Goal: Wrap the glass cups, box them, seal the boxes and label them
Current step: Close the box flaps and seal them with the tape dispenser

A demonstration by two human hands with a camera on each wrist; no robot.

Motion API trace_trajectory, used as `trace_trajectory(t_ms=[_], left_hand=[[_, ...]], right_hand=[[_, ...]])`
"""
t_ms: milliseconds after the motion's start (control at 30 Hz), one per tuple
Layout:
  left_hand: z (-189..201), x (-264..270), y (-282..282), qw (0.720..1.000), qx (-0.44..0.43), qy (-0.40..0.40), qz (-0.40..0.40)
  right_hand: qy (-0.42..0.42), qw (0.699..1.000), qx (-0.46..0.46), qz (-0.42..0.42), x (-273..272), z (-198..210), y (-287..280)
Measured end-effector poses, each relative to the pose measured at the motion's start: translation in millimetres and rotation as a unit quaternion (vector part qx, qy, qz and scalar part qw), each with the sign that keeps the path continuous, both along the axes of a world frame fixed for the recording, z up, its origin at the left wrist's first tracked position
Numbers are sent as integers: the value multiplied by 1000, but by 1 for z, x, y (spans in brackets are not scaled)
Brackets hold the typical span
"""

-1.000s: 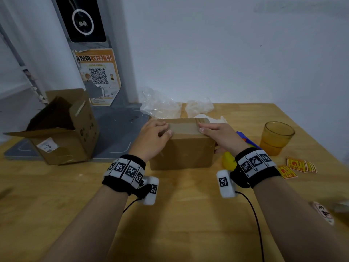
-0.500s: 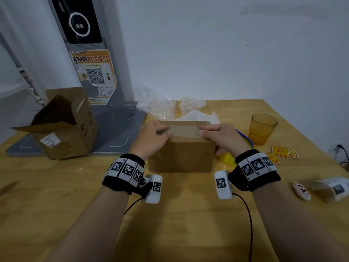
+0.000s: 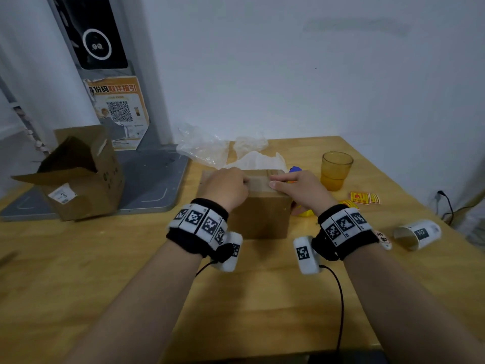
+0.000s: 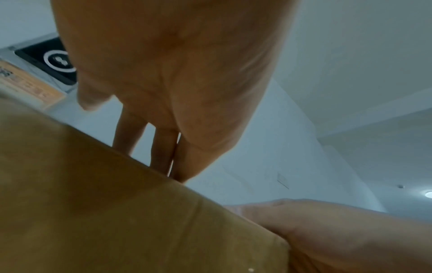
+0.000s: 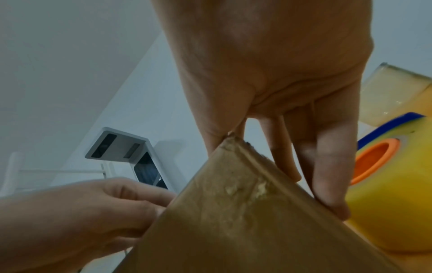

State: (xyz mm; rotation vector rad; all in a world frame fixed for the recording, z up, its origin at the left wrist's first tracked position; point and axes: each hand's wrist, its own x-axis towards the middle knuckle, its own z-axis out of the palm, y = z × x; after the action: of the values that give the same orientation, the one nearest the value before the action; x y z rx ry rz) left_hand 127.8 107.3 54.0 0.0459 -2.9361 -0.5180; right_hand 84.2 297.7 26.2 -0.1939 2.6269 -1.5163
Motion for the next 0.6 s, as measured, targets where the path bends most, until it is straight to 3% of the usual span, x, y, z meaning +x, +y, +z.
trace_trajectory(t_ms=[100,167,233,333,467,600], left_hand=[[0,-8,17,1000,10,15,-14],[-3,-14,19,1000,4,19,-3],[-4,-20,18,1000,0,20,2],[0,-29,16,1000,-14,19,2],[6,-38,17,1000,-24,7,6],[8,-40,16,999,-32,1,-1]], right_hand=[[-22,1000,-16,2,-4,7,15],[-37,998,-5,-40,-16,6,30],[-13,988,118,-95,-36,0,46],[-19,943,305,-134,-58,-14,61],[-103,953,268,-94,-78,-33,61],[-124,963,213,-109,-90,-44,57]])
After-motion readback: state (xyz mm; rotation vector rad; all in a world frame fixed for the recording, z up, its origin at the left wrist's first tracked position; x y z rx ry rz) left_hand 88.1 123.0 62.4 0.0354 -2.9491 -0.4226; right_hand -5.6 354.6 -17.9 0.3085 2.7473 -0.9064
